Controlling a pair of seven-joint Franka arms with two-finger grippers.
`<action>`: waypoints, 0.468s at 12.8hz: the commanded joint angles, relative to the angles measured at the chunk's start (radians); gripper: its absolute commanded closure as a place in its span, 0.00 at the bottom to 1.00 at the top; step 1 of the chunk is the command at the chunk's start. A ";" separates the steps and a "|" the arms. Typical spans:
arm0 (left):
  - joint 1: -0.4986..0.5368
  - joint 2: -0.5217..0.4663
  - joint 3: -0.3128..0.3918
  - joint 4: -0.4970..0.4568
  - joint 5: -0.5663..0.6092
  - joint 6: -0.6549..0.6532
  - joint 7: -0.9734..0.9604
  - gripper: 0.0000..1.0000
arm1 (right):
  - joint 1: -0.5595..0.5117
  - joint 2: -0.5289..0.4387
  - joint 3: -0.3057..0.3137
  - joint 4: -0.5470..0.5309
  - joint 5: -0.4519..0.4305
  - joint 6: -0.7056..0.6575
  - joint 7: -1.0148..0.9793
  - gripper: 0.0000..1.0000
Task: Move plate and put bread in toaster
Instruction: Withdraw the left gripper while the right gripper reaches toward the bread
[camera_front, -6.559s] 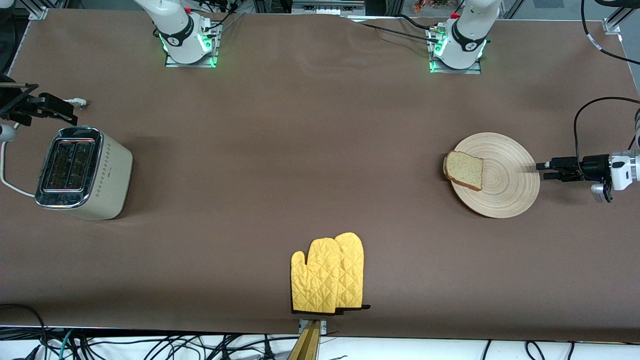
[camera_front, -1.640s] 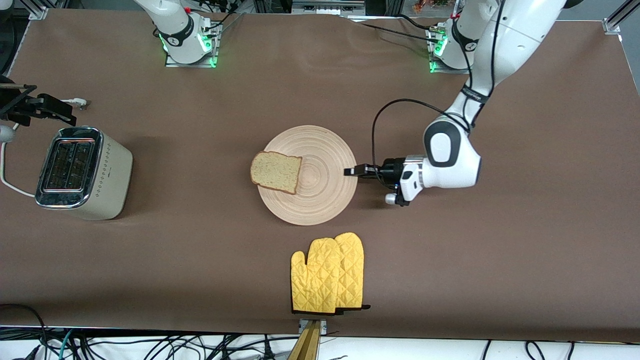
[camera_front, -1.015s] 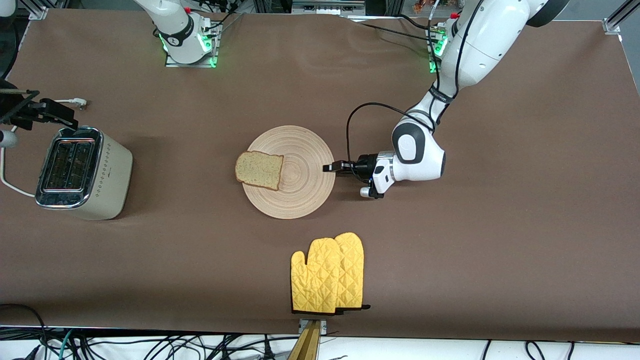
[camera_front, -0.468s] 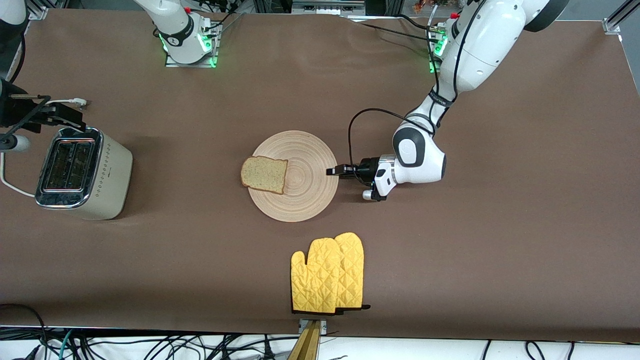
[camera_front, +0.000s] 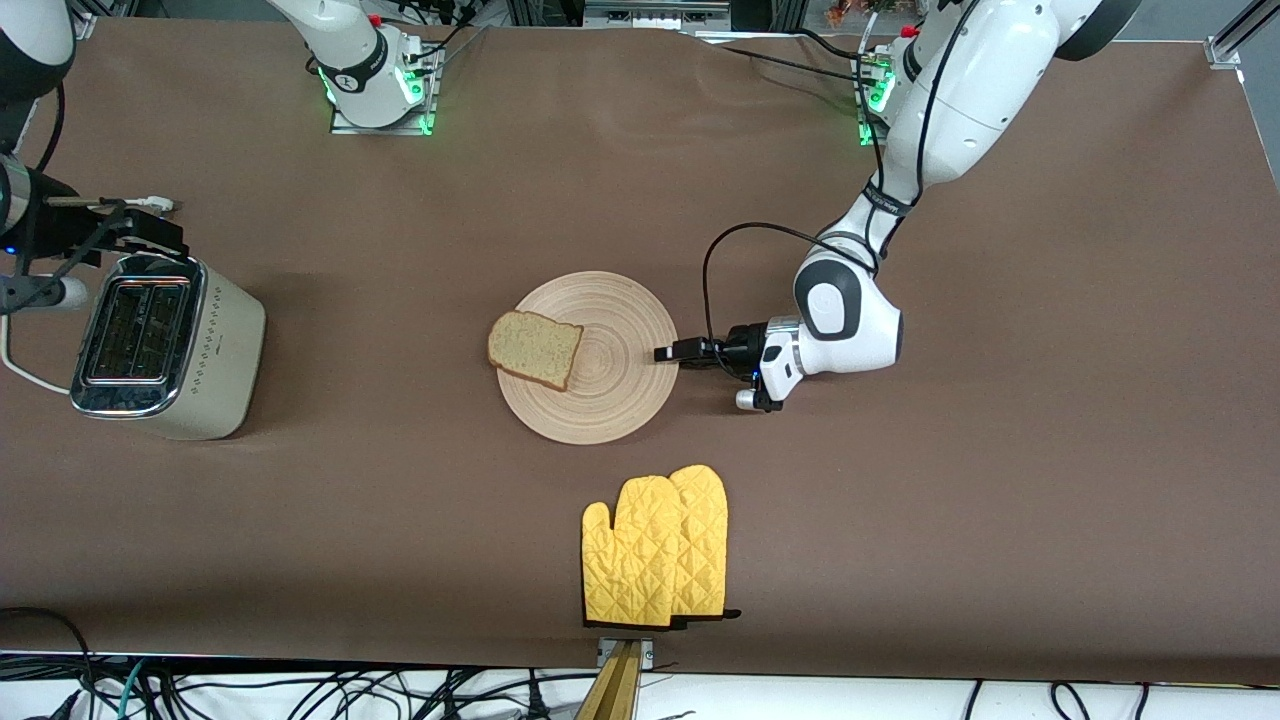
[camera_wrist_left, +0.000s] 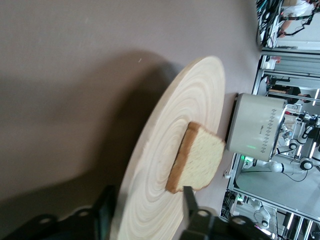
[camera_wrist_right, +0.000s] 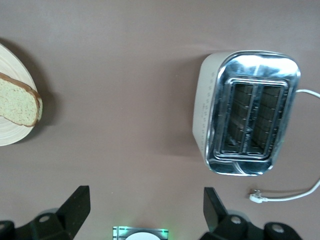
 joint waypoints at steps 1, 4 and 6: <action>0.045 -0.120 0.008 -0.090 -0.026 -0.012 0.006 0.00 | 0.007 0.041 0.002 -0.032 0.102 0.029 0.051 0.00; 0.130 -0.237 0.008 -0.198 0.030 -0.012 0.006 0.00 | 0.030 0.060 0.002 -0.134 0.207 0.144 0.178 0.00; 0.206 -0.343 0.007 -0.289 0.119 -0.013 -0.009 0.00 | 0.067 0.060 0.003 -0.233 0.248 0.249 0.249 0.00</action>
